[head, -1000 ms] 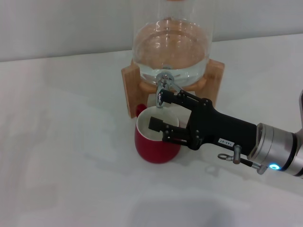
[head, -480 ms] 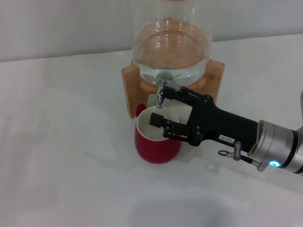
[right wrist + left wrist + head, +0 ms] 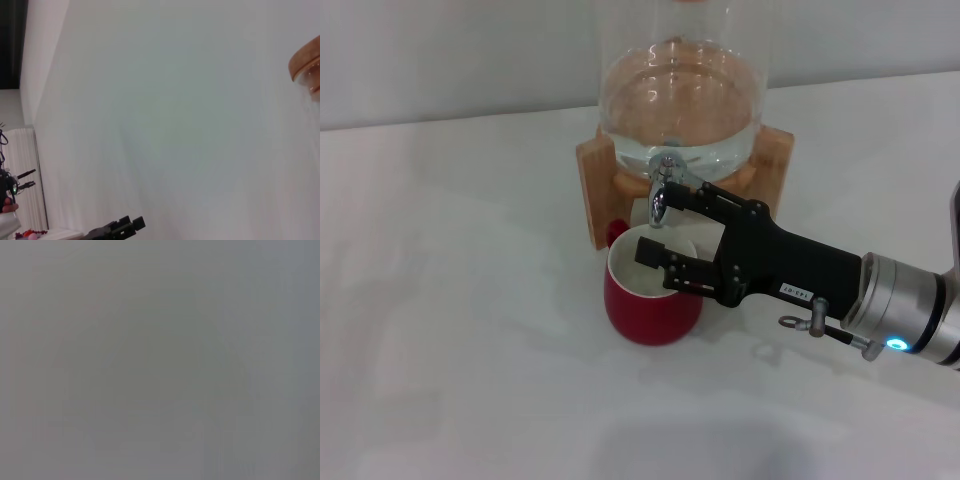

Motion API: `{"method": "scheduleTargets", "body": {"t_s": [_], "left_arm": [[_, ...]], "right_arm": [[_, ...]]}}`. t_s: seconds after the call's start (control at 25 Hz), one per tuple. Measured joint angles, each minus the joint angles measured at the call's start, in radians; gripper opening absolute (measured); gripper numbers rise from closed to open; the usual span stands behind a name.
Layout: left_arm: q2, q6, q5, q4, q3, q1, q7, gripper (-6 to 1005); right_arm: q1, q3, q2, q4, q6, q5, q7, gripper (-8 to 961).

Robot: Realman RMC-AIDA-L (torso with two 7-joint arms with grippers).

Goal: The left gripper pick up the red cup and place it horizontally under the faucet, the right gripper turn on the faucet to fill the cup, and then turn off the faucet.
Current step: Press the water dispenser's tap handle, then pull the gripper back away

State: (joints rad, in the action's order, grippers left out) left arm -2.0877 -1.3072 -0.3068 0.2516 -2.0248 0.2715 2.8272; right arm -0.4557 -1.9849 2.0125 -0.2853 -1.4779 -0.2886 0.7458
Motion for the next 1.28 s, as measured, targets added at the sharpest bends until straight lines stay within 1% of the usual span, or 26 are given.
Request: {"method": "scheduleTargets", "body": {"t_s": [1.28], "left_arm": [[0.0, -0.003, 0.0, 0.0, 0.0, 0.0, 0.0, 867]], "right_arm": [[-0.012, 0.026, -0.007, 0.0, 0.017, -0.002, -0.002, 837]]}}
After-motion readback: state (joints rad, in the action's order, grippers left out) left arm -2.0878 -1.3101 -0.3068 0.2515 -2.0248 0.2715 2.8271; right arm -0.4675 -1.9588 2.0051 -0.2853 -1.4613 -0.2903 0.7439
